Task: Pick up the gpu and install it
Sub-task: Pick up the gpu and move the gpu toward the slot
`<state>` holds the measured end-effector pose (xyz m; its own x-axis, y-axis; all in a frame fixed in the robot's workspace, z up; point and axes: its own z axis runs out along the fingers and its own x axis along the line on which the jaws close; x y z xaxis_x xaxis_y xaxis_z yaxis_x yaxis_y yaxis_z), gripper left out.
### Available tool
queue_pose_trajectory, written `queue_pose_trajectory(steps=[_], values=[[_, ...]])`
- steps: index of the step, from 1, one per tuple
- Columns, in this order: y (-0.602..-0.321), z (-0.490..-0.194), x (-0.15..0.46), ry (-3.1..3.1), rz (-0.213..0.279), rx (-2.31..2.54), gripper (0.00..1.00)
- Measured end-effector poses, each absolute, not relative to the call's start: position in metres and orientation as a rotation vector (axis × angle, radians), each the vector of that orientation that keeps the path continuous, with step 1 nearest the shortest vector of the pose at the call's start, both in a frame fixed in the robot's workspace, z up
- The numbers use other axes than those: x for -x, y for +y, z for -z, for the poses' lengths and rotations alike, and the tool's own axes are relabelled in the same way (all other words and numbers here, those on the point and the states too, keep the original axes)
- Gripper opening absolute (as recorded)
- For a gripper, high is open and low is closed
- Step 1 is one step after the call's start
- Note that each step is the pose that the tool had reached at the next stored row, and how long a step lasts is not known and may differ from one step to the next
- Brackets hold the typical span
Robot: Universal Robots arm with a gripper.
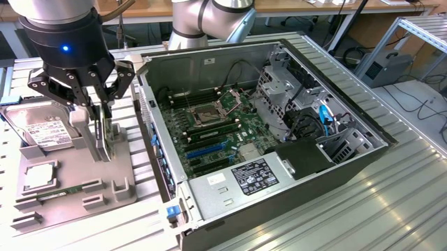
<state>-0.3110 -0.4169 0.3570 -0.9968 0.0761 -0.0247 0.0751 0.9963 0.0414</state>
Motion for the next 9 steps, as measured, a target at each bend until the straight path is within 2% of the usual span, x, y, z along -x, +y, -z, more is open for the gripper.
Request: queue_pose_trajectory(steps=[9], values=[[-0.4169,-0.3625,0.3110,3.112,-0.063,-0.118,0.27]])
